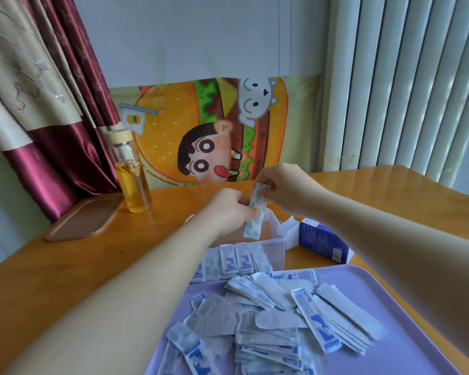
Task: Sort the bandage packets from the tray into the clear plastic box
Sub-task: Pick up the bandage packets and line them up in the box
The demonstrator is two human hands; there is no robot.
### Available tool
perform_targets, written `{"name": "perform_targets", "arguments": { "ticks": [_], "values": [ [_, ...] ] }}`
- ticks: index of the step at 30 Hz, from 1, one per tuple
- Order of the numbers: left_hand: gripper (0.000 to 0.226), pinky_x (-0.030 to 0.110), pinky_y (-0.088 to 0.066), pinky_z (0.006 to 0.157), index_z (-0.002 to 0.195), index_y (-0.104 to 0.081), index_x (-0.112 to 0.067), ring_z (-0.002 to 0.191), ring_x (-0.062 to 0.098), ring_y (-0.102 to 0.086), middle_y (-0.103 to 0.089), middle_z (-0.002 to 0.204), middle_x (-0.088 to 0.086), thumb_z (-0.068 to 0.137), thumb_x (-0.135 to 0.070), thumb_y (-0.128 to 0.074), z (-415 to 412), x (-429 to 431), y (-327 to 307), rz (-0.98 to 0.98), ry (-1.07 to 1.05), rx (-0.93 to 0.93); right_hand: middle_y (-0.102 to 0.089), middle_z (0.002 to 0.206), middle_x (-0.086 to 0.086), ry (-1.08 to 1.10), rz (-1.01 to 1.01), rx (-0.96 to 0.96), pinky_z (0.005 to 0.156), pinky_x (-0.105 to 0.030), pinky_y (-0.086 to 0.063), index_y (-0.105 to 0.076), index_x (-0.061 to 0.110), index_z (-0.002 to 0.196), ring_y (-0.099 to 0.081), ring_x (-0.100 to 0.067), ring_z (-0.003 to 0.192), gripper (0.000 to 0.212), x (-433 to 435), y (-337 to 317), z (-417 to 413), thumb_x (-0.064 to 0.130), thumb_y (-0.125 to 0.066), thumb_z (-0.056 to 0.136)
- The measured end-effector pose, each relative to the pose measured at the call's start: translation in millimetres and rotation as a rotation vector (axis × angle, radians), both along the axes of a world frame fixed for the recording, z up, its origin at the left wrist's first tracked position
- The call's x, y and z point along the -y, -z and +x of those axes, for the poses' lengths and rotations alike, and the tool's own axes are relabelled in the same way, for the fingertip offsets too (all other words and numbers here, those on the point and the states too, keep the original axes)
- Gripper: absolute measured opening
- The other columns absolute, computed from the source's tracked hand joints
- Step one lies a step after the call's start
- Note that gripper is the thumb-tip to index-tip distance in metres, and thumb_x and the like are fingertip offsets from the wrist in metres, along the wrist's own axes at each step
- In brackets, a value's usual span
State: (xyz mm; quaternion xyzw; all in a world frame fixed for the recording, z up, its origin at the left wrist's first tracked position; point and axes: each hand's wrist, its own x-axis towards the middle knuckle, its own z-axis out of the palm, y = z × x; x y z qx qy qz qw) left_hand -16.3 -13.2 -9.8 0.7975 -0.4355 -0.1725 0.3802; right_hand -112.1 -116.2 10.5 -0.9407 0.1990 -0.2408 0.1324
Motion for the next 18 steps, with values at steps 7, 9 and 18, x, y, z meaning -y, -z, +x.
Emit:
{"name": "perform_targets", "arguments": {
  "ticks": [7,9,18],
  "values": [
    [0.012,0.027,-0.044,0.063,0.073,-0.06,-0.008,0.061,0.018,-0.05,-0.055,0.067,0.006,0.083,-0.003,-0.06,28,40,24,0.186,-0.125,-0.359,-0.058,0.115,-0.003,-0.008,0.072,-0.026,0.071,-0.02,-0.039,-0.06,0.018,0.119,-0.05,-0.011,0.086,0.029,30,32,16,0.016,-0.058,0.09],
    [0.012,0.024,-0.044,0.062,0.075,-0.058,-0.009,0.061,0.016,-0.051,-0.054,0.068,0.005,0.085,-0.002,-0.059,31,48,34,0.251,-0.161,-0.45,-0.06,0.113,-0.002,0.013,0.087,-0.036,0.075,-0.021,-0.041,-0.063,0.018,0.115,-0.055,-0.014,0.094,0.026,36,37,14,0.017,-0.057,0.09],
    [0.033,0.021,-0.041,0.074,0.124,-0.052,-0.008,0.08,0.014,-0.048,-0.05,0.095,0.004,0.091,-0.008,-0.056,23,67,50,0.561,-0.052,-0.383,-0.054,0.121,-0.001,0.002,0.124,-0.227,0.085,-0.028,-0.047,-0.062,0.021,0.116,-0.054,-0.017,0.106,0.026,42,54,9,0.025,-0.057,0.091]
  ]
}}
